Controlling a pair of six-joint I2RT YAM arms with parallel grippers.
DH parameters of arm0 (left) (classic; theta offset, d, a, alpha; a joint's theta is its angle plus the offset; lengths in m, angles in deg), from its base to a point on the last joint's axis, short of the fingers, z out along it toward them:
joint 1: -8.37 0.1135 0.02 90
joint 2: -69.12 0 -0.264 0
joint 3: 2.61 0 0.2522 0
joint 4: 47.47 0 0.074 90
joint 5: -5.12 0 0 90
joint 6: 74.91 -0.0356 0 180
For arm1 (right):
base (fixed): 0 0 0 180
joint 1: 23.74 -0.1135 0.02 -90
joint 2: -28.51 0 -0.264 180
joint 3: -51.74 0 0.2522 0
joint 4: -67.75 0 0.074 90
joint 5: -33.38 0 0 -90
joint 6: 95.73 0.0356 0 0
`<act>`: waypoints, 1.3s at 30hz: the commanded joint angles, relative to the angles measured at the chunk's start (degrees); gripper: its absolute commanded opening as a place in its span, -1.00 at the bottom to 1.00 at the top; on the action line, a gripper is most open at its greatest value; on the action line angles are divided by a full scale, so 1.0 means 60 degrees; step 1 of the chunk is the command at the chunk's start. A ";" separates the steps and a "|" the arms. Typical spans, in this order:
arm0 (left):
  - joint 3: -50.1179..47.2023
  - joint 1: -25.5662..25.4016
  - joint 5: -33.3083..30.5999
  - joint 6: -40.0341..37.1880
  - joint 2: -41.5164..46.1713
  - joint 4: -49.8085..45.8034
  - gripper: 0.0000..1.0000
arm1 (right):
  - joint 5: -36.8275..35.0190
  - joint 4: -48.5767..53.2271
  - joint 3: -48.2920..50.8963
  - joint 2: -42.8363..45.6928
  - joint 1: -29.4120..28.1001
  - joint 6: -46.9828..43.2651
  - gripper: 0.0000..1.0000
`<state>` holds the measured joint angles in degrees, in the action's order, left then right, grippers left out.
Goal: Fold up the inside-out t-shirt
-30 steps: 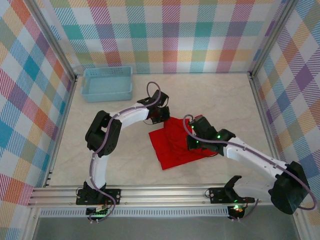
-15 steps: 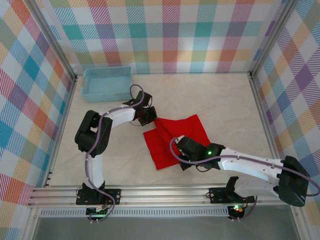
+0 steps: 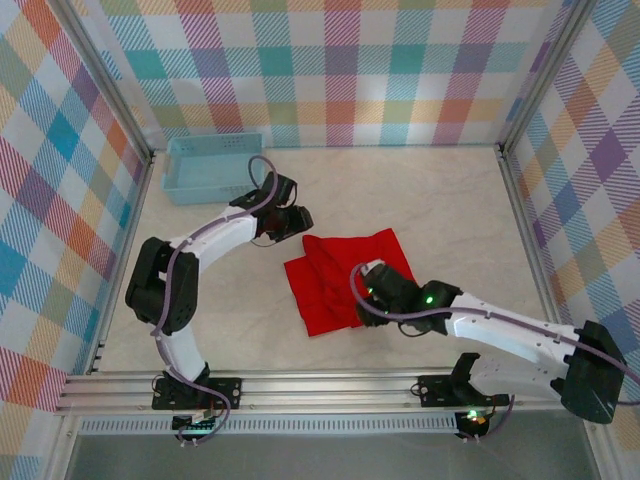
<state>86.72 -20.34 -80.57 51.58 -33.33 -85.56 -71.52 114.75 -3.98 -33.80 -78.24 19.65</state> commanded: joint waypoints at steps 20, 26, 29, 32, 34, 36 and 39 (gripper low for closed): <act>0.1394 -0.1104 -0.0753 -0.0281 -0.2177 -0.0909 -0.64 | 0.0751 -0.1168 -0.1646 -0.3652 0.0270 0.2780 -0.23; 0.1267 -0.1104 -0.1245 -0.0382 -0.1793 -0.1078 -0.99 | 0.0343 -0.0991 -0.1541 -0.3673 0.0232 0.2800 -0.76; 0.1211 -0.1104 -0.1653 -0.0431 -0.1364 -0.1308 -0.95 | 0.0203 -0.0972 -0.1447 -0.3542 0.0221 0.2771 -0.83; 0.1165 -0.1118 -0.2237 -0.0485 -0.1035 -0.1554 -0.58 | 0.0125 -0.0986 -0.1401 -0.3432 0.0210 0.2712 -0.87; 0.1275 -0.1104 -0.2373 -0.0638 -0.1128 -0.1653 -0.47 | 0.0124 -0.1010 -0.1387 -0.3430 0.0184 0.2672 -0.89; 0.1480 -0.1104 -0.2343 -0.0742 -0.1408 -0.1773 -0.34 | 0.0124 -0.1013 -0.1401 -0.3441 0.0167 0.2639 -0.90; 0.1622 -0.1104 -0.2105 -0.0736 -0.1735 -0.1683 -0.27 | 0.0052 -0.1001 -0.1416 -0.3444 0.0073 0.2638 -0.91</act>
<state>94.72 -27.34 -92.52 48.22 -42.01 -93.67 -69.90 108.35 -12.28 -55.68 -77.11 35.83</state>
